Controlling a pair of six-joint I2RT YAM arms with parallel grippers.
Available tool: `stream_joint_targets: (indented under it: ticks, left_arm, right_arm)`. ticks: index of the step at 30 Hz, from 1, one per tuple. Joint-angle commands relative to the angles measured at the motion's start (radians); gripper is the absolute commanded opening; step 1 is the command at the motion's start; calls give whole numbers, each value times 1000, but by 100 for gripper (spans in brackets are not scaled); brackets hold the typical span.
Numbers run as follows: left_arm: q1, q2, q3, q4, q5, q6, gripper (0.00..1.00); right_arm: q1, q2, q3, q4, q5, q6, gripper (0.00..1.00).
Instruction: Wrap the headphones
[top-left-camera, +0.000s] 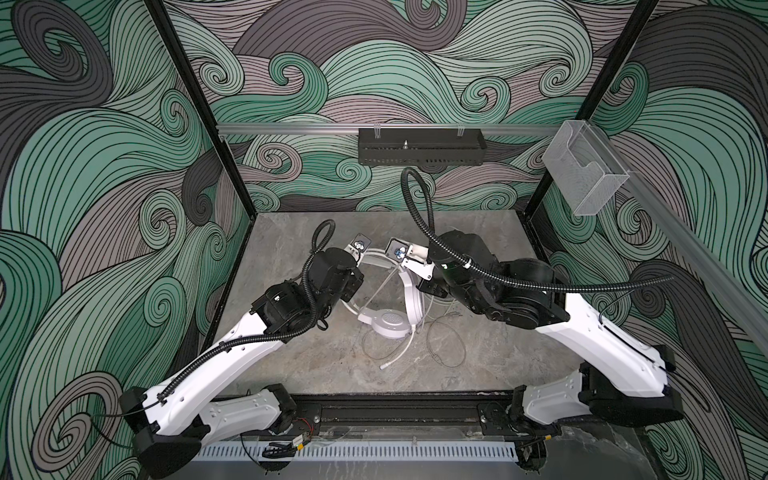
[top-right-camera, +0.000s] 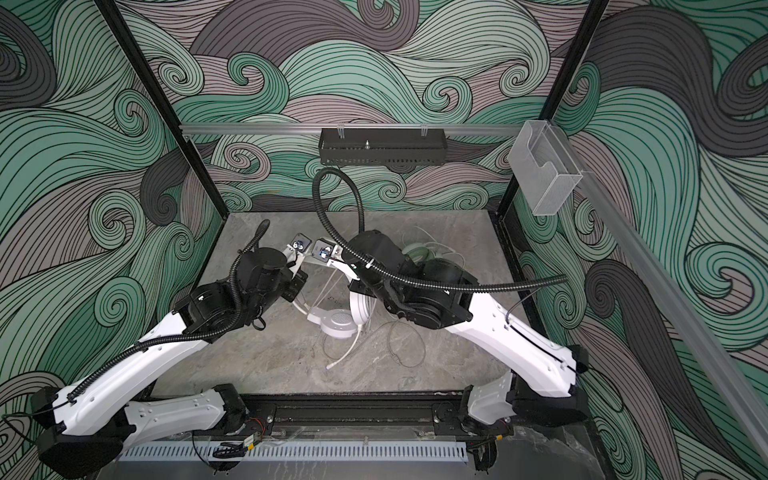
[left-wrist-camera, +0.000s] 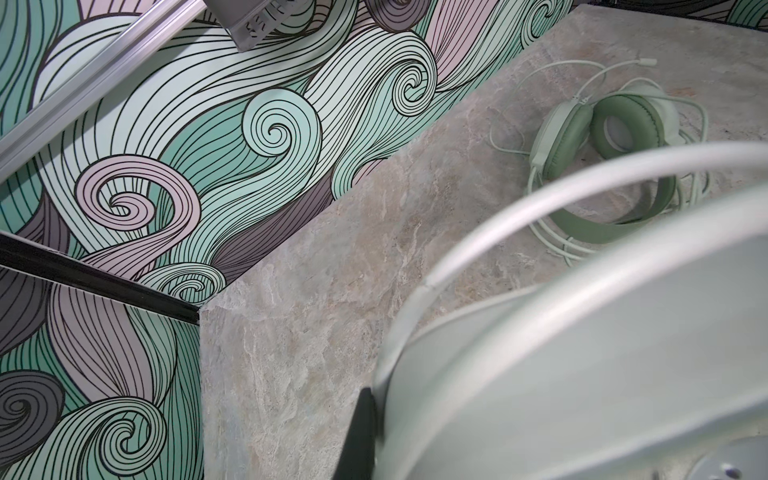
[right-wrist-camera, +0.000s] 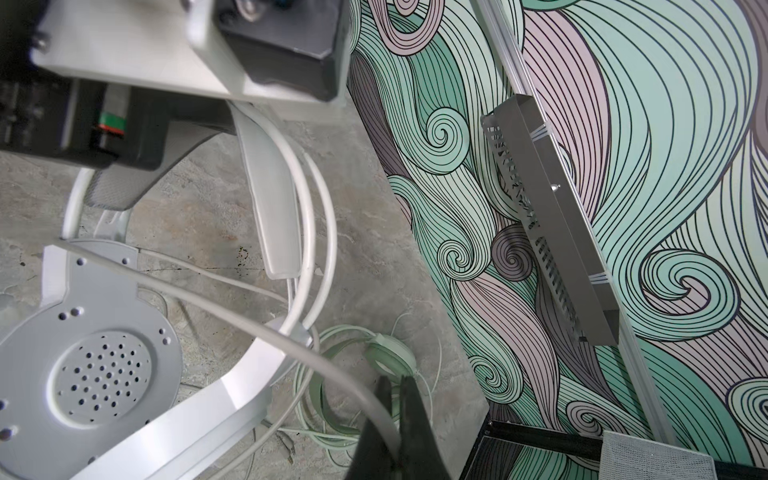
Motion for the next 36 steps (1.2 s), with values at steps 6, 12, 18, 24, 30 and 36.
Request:
stream_joint_targets:
  ticks: [6,12,18,24,30,36]
  left_arm:
    - [-3,-8,55,8,-215,-88,0]
    - [-3,5,81,35,-320,-116,0]
    - [-3,-2,72,73,-371,-90,0]
    - [-3,-14,48,116,-409,-47,0]
    - [-1,-1,33,147,-395,-16,0]
    - [-1,-12,18,140,-272,4,0]
  right_arm:
    - [-11,-52,38,-18,-51,150,4]
    - [-1,-35,43,-58,-61,187,2]
    - [5,-39,51,-65,-65,199,2]
    - [37,8,113,-131,19,151,1]
    - [87,70,196,-160,104,93,0]
    - [76,89,225,-154,148,38,2]
